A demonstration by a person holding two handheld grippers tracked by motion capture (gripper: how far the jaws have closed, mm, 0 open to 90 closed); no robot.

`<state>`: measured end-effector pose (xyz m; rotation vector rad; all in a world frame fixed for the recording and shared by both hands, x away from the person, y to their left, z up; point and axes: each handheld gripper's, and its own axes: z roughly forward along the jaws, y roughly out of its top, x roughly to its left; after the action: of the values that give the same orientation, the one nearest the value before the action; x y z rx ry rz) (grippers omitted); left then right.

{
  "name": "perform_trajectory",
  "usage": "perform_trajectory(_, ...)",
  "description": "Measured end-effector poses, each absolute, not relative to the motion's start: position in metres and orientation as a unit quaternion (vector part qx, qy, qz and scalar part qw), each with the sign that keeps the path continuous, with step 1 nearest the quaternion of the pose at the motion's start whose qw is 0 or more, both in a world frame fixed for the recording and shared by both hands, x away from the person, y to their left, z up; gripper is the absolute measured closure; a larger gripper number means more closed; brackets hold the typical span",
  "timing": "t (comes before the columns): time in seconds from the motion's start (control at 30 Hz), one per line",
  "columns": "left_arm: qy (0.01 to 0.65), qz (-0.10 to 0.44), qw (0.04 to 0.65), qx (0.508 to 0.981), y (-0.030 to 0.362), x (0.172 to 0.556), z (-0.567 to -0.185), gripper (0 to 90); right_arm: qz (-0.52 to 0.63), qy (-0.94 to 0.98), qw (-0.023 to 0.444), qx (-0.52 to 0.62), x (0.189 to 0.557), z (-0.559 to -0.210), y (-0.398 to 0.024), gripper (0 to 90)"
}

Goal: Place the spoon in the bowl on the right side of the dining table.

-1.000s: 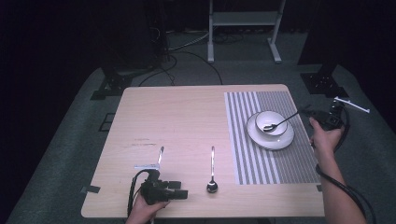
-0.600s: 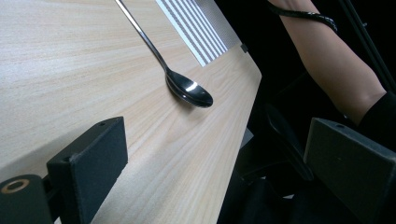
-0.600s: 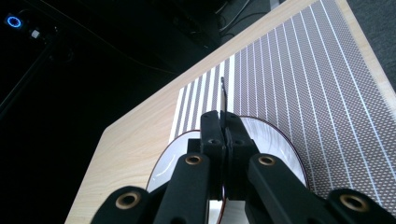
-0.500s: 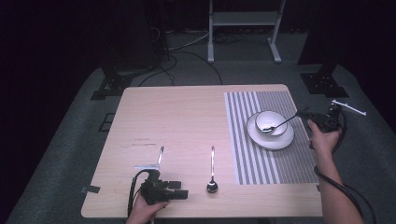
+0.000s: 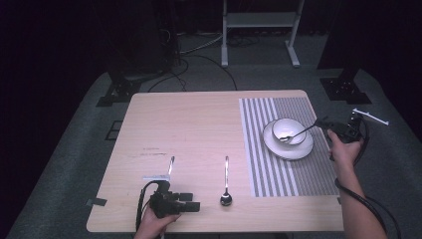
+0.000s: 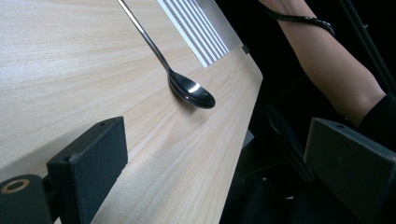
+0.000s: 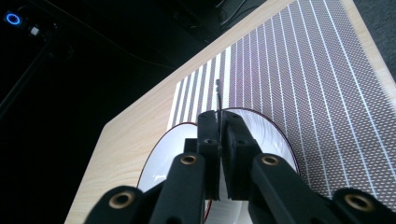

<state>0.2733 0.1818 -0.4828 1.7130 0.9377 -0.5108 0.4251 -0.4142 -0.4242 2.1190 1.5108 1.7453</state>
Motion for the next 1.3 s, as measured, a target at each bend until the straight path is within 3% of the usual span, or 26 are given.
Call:
perform_trajectory(0.9, 0.392, -0.212, 0.533, 0.719, 0.184, 0.274, -0.482, 4.8, 0.571, 0.513, -0.020, 0.641, 0.393, -0.436, -0.409, 53.1)
perform_trajectory(1.3, 0.391, -0.209, 0.536, 0.718, 0.185, 0.271, -0.479, 4.8, 0.569, 0.536, -0.013, 0.623, 0.377, -0.433, -0.391, 47.8)
